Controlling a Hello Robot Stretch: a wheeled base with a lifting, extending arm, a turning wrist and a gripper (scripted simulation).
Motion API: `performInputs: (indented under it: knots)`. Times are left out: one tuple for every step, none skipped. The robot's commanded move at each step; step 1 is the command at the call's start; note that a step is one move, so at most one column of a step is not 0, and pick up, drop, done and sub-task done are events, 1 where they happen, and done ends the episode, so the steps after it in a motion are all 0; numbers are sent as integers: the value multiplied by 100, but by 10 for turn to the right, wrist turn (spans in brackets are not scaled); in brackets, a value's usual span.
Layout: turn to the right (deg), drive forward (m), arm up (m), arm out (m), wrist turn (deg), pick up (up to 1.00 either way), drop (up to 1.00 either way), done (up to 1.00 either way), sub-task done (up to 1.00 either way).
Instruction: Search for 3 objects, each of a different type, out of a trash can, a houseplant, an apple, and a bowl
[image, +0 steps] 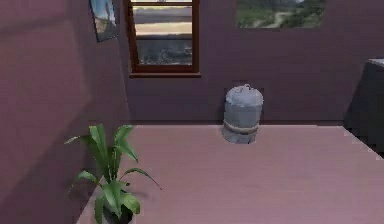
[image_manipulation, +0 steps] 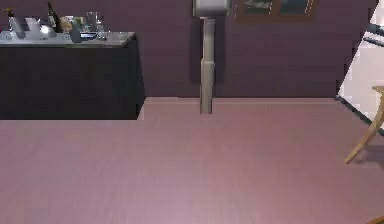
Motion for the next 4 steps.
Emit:
performInputs:
  knots:
    - [-270, 0, 0, 0, 0, 0, 0, 0, 0]
    - [0, 0, 0, 0, 0, 0, 0, 0, 100]
    - [-450, 0, 0, 0, 0, 0, 0, 0, 0]
    - [-450, 0, 0, 0, 0, 0, 0, 0, 0]
